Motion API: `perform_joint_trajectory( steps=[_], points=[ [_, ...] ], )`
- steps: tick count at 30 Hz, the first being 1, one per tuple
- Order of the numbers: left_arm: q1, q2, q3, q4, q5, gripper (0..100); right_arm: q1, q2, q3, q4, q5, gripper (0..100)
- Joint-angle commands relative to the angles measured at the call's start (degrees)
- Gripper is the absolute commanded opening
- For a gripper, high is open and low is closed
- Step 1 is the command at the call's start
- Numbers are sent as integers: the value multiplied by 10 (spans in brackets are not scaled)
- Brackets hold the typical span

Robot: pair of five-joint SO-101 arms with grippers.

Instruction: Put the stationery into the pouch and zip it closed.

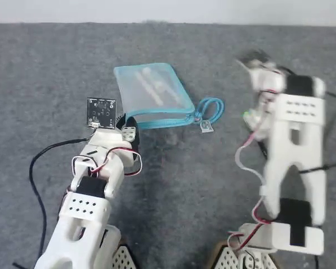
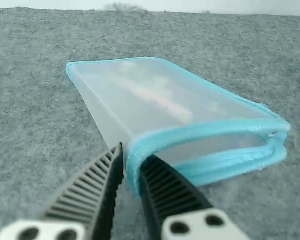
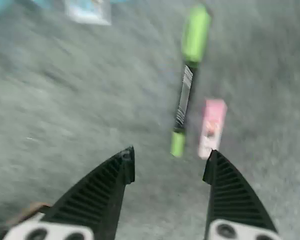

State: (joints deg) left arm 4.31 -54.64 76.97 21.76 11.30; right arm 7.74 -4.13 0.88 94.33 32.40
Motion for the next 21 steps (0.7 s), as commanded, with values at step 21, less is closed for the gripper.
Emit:
perform_joint_trajectory(
  steps=[21],
  points=[
    [3,-8,3,-2,-6,12,162,152,195,-296,193,231]
  ],
)
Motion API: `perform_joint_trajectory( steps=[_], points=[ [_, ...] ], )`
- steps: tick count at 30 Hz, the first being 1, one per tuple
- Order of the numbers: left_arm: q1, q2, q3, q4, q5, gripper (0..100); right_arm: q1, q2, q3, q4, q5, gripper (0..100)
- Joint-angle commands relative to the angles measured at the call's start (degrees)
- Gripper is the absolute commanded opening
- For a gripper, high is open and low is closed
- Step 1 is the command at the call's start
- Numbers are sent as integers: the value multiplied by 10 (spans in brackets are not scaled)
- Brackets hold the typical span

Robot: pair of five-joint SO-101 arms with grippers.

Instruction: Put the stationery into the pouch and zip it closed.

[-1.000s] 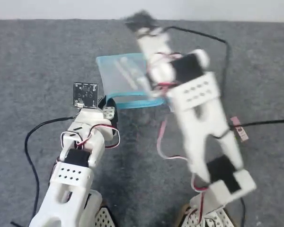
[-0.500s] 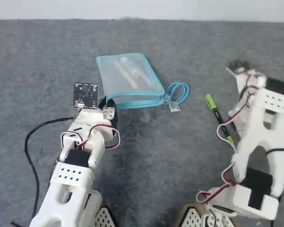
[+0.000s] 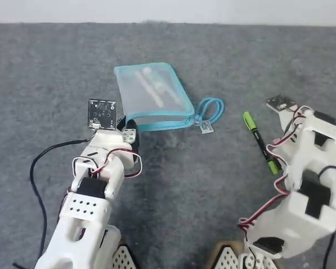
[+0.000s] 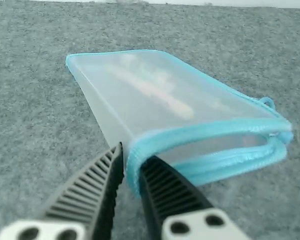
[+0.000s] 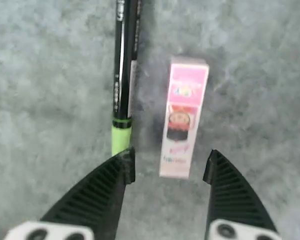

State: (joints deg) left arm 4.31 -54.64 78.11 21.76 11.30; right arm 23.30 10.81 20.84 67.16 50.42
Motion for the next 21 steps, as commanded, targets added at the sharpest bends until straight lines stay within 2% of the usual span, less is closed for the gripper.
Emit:
perform_joint_trajectory(
  steps=[1,7,12,15,18,21],
  points=[
    [3,-8,-8,-2,-6,12,7,8,-4,-31,12,231],
    [3,-8,-8,-2,-6,12,7,38,-4,-62,12,222],
    [3,-7,-7,-2,-6,12,7,49,-4,-62,13,64],
    [3,-7,-7,-2,-6,12,8,40,-10,-60,12,7],
    [3,-7,-7,-2,-6,12,5,10,-53,-6,-21,6],
    [3,-7,-7,-2,-6,12,-5,-37,-129,102,-78,6]
  ],
)
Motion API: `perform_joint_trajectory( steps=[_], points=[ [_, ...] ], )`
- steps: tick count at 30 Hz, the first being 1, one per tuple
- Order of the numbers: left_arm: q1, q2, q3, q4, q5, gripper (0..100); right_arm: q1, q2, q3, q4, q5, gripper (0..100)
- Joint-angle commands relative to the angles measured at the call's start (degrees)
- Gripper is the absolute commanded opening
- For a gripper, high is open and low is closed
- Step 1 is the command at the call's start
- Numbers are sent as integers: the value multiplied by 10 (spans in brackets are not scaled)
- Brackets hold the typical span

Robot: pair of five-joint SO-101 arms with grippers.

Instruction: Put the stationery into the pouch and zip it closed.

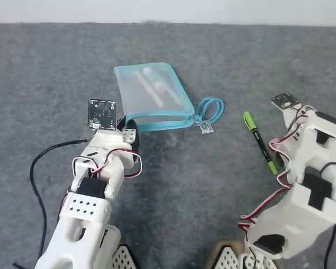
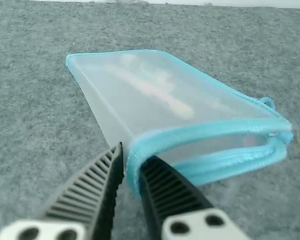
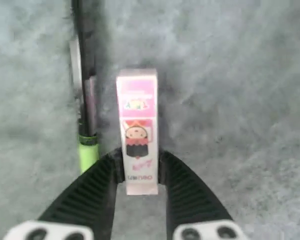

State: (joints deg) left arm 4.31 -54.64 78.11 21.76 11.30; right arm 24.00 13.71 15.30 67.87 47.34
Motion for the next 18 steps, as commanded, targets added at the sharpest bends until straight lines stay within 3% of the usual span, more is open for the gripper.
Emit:
perform_joint_trajectory(
  steps=[1,5,9,18],
  points=[
    [3,-7,-7,-2,-6,12,-21,-84,-101,134,-61,6],
    [3,-7,-7,-2,-6,12,-80,-156,-186,261,-82,6],
    [3,-7,-7,-2,-7,12,-187,-227,-236,347,-125,6],
    [4,-10,-8,-2,-47,12,-438,-298,-238,351,-211,6]
  ],
)
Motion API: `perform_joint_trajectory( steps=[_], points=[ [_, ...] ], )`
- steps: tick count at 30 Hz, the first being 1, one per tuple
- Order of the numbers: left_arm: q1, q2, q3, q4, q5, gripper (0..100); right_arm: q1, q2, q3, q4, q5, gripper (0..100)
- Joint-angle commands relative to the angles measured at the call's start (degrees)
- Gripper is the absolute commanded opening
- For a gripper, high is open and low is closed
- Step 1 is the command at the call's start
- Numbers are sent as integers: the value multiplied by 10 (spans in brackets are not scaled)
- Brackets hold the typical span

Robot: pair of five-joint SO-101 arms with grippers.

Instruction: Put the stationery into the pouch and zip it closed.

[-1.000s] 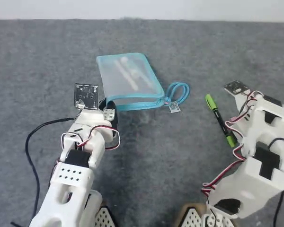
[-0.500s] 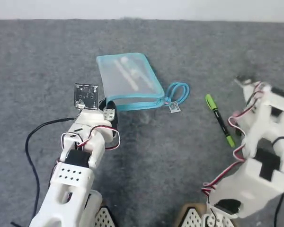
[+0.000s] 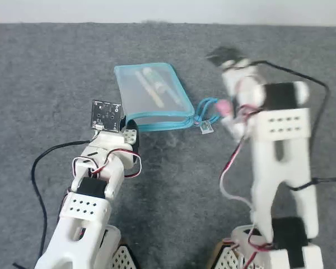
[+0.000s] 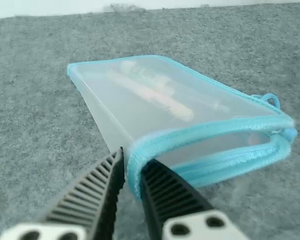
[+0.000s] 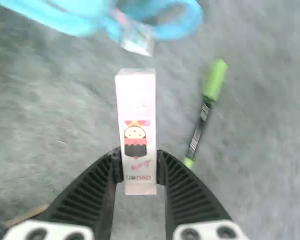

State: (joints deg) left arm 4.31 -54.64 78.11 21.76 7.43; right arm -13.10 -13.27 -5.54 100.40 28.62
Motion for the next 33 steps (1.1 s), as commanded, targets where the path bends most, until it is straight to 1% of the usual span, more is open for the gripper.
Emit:
perform_joint_trajectory(
  steps=[1,6,9,11,14,23,27,29,33],
  points=[
    [4,-11,-8,-2,-9,12,-90,-21,-30,26,-27,6],
    [4,-11,-11,-2,-11,12,-179,22,-25,26,-34,6],
    [4,-11,-11,-2,-11,12,-214,47,-11,25,-34,6],
    [8,-11,-11,-2,-11,12,-224,63,-12,24,-35,6],
    [9,-11,-12,-2,-11,12,-225,84,-23,21,-40,6],
    [11,-11,-12,-2,-12,12,-222,170,-113,16,-99,6],
    [50,-11,-10,-2,-55,12,-222,227,-153,17,-99,6],
    [69,-11,-8,0,-59,12,-219,258,-177,18,-104,6],
    [91,-11,-8,0,-68,12,-187,307,-246,18,-143,6]
  ],
)
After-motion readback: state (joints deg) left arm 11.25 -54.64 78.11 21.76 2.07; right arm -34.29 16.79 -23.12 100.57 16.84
